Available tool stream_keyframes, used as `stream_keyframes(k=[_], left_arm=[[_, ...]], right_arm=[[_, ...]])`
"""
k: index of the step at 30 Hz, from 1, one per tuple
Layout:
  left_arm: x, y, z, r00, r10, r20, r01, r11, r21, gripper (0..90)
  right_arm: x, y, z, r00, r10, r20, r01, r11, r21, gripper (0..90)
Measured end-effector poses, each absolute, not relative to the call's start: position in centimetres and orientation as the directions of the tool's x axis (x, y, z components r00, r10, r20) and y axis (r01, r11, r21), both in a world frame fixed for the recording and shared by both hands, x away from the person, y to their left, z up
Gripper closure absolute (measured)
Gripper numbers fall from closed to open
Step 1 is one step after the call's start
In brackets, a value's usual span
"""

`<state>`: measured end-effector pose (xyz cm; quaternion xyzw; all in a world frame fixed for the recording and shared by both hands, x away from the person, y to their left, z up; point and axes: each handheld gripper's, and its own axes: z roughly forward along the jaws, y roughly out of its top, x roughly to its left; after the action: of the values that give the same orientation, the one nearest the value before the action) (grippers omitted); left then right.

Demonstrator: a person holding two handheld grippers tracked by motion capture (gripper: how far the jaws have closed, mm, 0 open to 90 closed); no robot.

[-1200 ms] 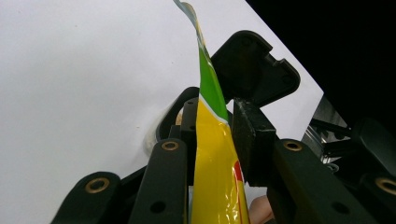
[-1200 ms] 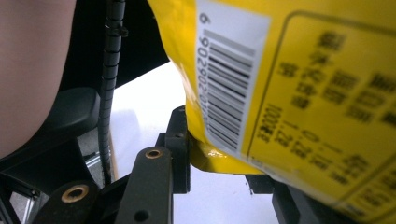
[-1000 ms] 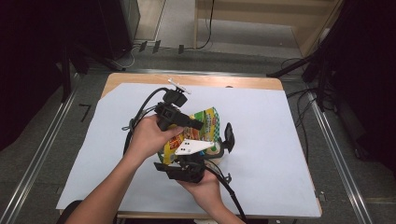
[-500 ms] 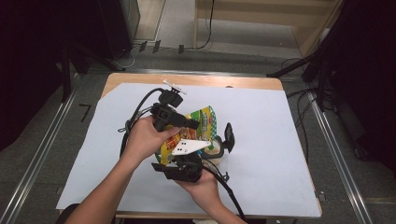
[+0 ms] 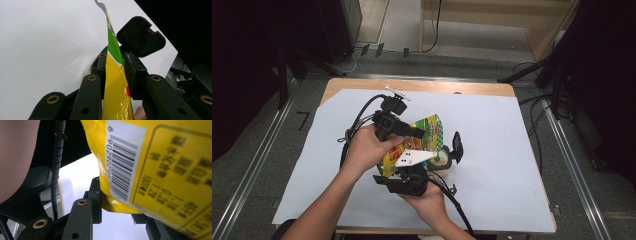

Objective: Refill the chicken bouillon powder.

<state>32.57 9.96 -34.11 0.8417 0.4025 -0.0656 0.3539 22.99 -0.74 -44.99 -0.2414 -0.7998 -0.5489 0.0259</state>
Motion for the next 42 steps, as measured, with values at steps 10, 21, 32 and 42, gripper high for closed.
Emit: stream_keyframes(k=[10,21,32,42], left_arm=[[32.58,9.99,-34.08,0.662,0.630,-0.405,0.730,-0.421,0.538,75.7],[32.33,9.93,-33.81,0.666,0.632,-0.396,0.725,-0.424,0.543,75.6],[32.16,9.79,-33.78,0.667,0.634,-0.393,0.725,-0.427,0.540,75.0],[31.95,9.48,-33.72,0.671,0.625,-0.398,0.722,-0.430,0.543,74.8]], right_arm=[[22.88,-0.66,-44.95,-0.879,0.360,0.312,0.419,0.274,0.866,68.4],[22.84,-0.55,-44.89,-0.875,0.363,0.321,0.427,0.264,0.865,68.7],[22.95,-0.55,-45.02,-0.869,0.371,0.327,0.437,0.267,0.859,67.8],[23.29,-0.83,-45.39,-0.853,0.366,0.373,0.474,0.243,0.846,69.0]])
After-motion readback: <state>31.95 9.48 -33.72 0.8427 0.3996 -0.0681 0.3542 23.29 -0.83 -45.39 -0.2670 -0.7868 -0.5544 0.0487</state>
